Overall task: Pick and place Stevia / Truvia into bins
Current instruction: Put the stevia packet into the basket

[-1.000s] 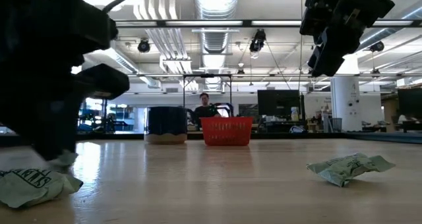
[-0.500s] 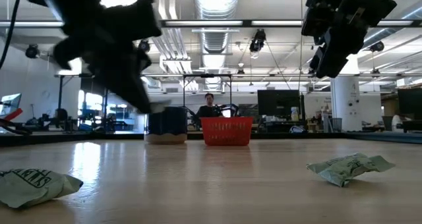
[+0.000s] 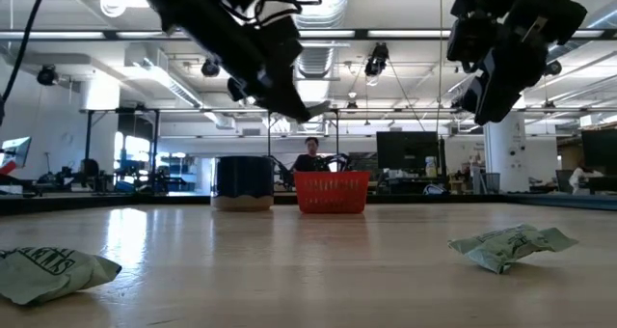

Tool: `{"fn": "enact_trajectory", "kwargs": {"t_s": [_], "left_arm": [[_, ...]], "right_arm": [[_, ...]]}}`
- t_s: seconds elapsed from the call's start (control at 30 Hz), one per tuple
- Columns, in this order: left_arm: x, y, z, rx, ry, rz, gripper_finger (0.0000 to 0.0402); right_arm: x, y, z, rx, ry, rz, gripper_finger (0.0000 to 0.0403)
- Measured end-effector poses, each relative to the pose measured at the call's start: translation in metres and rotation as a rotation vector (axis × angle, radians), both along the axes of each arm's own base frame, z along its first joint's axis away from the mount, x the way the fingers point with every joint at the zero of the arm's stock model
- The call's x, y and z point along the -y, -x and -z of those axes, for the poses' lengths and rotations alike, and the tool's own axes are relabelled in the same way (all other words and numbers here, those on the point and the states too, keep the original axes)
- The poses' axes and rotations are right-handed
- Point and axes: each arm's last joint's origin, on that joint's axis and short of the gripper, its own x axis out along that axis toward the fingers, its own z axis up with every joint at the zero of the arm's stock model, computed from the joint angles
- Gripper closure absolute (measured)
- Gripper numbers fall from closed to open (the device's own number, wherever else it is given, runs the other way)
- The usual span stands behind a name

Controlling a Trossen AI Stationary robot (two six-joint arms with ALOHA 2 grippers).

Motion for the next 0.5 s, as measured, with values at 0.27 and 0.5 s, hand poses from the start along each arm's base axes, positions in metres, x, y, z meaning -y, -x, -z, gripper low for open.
{"fn": "enact_trajectory", "kwargs": {"t_s": [0.27,0.5], "left_arm": [[-0.020,-0.016,0.011,0.017,-0.029,0.150,0.0385],[-0.024,-0.019,0.022,-0.029,-0.075,0.202,0.0384]], "right_arm": [[-0.001,0.004,0.010,-0.039,-0.030,0.035,0.0339],[0.001,0.001,0.010,-0.019,-0.016,0.067,0.0339]]}}
